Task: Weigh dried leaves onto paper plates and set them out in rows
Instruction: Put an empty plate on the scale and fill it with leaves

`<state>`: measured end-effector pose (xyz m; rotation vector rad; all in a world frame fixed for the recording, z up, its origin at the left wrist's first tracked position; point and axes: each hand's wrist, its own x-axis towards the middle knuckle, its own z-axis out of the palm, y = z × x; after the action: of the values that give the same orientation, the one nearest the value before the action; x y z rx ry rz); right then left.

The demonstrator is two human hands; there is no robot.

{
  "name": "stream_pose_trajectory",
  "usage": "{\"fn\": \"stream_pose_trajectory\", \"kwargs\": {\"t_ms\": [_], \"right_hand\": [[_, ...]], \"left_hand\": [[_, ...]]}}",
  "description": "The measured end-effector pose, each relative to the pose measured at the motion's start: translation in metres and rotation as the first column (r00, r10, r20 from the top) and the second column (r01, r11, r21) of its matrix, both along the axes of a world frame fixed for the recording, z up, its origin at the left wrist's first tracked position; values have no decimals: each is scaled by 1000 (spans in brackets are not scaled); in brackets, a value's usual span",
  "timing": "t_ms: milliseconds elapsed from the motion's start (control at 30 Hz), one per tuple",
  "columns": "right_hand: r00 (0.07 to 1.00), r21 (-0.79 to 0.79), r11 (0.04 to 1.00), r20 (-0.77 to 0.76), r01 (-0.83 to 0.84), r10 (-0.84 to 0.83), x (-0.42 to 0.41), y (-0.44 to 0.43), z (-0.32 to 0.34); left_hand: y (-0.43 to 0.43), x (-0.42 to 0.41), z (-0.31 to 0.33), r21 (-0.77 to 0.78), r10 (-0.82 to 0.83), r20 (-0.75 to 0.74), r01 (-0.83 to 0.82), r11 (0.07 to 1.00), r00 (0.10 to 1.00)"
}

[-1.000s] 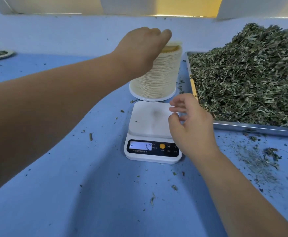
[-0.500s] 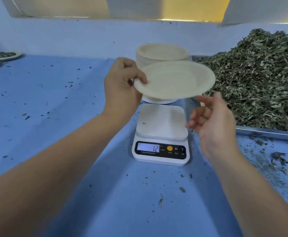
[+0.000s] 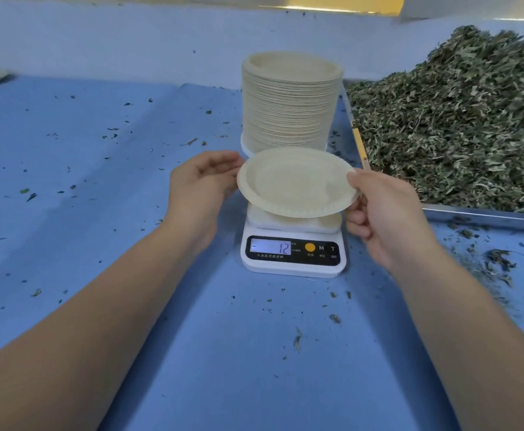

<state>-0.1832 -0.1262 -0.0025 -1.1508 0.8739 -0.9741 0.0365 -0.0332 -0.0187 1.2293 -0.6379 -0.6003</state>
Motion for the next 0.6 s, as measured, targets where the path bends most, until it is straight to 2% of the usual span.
{"fn": "stream_pose_trajectory", "kwargs": {"t_ms": [33, 100, 200, 300, 400, 500, 600], "right_hand": [[1000, -19, 1000, -31, -4, 4, -1, 0, -1], [991, -102, 995, -133, -11, -3, -2, 0, -3], [941, -270, 962, -335, -51, -44, -5, -1, -6], [884, -318, 943, -462, -97, -65, -7, -2, -8], [848, -333, 935, -525, -122, -76, -9, -2, -7], [803, -442, 888, -570, -124, -172, -11, -1, -4], [801, -540, 840, -527, -57, -284, -10, 0, -3]], "left_hand": [[1, 2, -1, -15, -28, -96, 26, 1000, 995], [2, 6, -2, -23, -41, -160, 37, 999, 986], [1, 7, -3, -15, -28, -147, 26, 1000, 989], [2, 7, -5, -3, -36, -142, 36, 999, 989], [4, 7, -4, 33, -22, -137, 27, 999, 990], [5, 5, -2, 79, 13, -78, -7, 997, 997], [5, 0, 0, 61, -21, -163, 32, 998, 986]]}}
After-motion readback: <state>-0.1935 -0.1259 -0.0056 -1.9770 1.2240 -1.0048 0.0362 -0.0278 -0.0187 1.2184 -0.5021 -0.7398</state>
